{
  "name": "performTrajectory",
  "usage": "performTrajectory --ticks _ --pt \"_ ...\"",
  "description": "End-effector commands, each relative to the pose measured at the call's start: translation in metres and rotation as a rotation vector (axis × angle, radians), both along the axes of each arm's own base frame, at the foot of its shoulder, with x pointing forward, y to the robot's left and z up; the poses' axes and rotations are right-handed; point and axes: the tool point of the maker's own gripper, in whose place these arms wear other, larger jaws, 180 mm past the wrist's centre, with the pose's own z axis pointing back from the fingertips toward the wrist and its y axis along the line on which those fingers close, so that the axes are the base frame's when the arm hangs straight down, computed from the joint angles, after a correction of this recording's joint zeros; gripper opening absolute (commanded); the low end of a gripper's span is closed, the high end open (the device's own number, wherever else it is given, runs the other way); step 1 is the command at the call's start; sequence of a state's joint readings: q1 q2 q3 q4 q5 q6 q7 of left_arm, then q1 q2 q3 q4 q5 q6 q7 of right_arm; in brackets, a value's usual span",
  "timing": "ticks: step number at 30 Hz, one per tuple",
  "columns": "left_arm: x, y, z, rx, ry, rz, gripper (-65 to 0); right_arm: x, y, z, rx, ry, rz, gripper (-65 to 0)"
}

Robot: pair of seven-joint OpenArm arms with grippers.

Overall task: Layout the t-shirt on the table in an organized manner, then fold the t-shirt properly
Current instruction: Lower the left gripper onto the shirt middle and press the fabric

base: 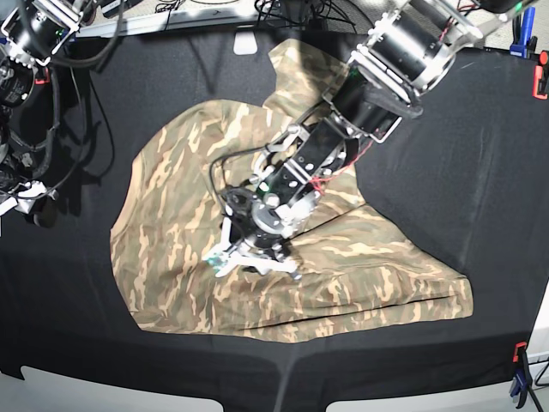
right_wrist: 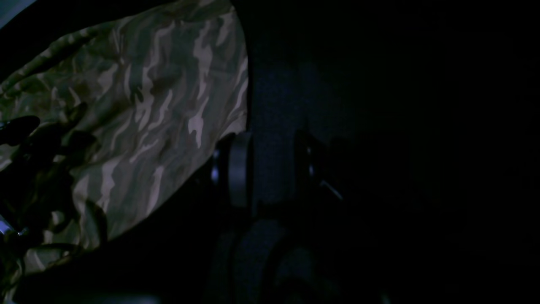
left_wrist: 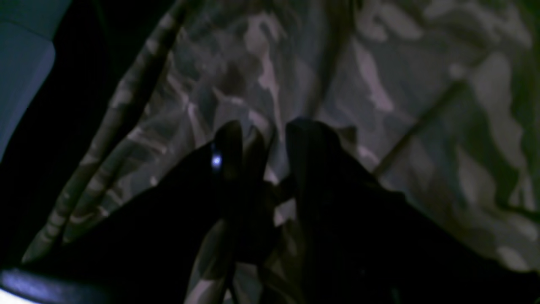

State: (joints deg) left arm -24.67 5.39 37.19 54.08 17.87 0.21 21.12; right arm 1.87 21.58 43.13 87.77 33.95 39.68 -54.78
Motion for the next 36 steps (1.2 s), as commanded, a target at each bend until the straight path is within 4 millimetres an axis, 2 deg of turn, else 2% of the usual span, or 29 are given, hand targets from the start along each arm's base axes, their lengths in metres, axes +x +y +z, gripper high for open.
performTrajectory --ticks 1,5,18,29,33,36 --pt "0.014 -0.011 0.029 -0.037 -0.076 -0.01 -45.8 0.008 -0.005 0.021 -0.024 -0.064 0.005 -48.8" --pt "0.02 -0.005 0.035 0.011 -0.127 0.001 -45.8 0.008 -0.005 0.021 -0.024 -0.063 0.005 -48.8" --pt "0.029 0.043 0.014 0.034 -0.082 0.058 -45.8 0.008 -0.004 0.02 -0.021 -0.06 0.006 -48.8" --pt "0.023 0.038 0.009 -0.116 0.022 0.095 -46.3 0.008 -0.004 0.02 -0.021 -0.061 0.006 -48.8" --pt "0.024 0.036 0.012 -0.127 0.008 0.087 -53.0 0.008 -0.004 0.02 -0.021 -0.061 0.006 -48.8" --pt "0.024 0.035 0.012 -0.131 0.004 0.085 -63.7 0.008 -0.004 0.02 -0.021 -0.06 0.006 -48.8"
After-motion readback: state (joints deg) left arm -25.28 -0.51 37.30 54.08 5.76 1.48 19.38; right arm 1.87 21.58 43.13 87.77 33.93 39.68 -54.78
